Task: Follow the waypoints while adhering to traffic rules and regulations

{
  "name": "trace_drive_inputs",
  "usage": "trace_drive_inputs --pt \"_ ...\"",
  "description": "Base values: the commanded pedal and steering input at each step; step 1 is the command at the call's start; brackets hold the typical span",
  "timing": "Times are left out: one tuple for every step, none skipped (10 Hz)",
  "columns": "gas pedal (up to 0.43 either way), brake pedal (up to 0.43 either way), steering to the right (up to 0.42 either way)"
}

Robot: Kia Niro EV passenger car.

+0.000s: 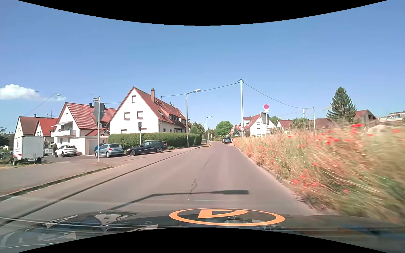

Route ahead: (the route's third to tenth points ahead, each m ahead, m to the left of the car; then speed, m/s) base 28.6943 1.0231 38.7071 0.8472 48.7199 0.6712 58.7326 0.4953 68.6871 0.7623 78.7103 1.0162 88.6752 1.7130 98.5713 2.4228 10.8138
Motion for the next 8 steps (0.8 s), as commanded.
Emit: trace_drive_inputs --pt "0.150 0.000 0.009" --pt "0.150 0.000 0.009" --pt "0.150 0.000 0.009" --pt "0.150 0.000 0.009" --pt "0.138 0.000 0.009" --pt "0.138 0.000 0.009" --pt "0.138 0.000 0.009" --pt "0.138 0.000 0.009"
